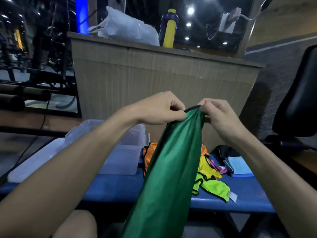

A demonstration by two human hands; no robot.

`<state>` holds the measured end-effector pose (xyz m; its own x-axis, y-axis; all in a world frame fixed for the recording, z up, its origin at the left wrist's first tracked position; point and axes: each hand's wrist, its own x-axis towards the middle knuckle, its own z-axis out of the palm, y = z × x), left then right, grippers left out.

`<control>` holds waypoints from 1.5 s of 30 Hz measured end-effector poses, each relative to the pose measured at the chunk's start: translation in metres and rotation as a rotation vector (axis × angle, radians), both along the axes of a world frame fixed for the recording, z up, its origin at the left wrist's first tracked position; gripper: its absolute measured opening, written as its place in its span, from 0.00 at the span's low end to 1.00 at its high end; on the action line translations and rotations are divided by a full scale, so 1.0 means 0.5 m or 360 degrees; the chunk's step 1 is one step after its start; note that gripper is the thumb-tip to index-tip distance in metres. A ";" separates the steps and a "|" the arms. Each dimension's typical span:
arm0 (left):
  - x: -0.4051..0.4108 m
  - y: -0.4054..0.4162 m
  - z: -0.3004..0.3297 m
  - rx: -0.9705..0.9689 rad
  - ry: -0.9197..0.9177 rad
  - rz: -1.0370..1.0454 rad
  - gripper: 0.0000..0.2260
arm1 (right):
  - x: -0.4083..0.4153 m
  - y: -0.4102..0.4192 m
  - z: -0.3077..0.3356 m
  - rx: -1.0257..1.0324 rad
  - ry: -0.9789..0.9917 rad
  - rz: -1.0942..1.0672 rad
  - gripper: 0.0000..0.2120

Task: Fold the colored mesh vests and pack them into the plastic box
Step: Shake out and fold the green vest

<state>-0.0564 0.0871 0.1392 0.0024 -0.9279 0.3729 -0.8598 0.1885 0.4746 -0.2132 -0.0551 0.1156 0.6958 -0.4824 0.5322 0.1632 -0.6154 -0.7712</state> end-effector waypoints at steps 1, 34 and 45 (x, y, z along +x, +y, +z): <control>0.003 0.001 -0.016 0.0024 0.0059 -0.0002 0.15 | 0.005 -0.003 0.009 -0.0036 -0.0013 -0.0030 0.12; 0.213 0.064 -0.320 0.0253 0.0019 0.0426 0.02 | -0.110 -0.218 -0.158 0.0073 -0.0003 -0.0567 0.18; 0.240 0.085 -0.355 -0.0124 -0.0045 0.0724 0.04 | -0.103 -0.242 -0.184 0.0045 0.0079 -0.0528 0.02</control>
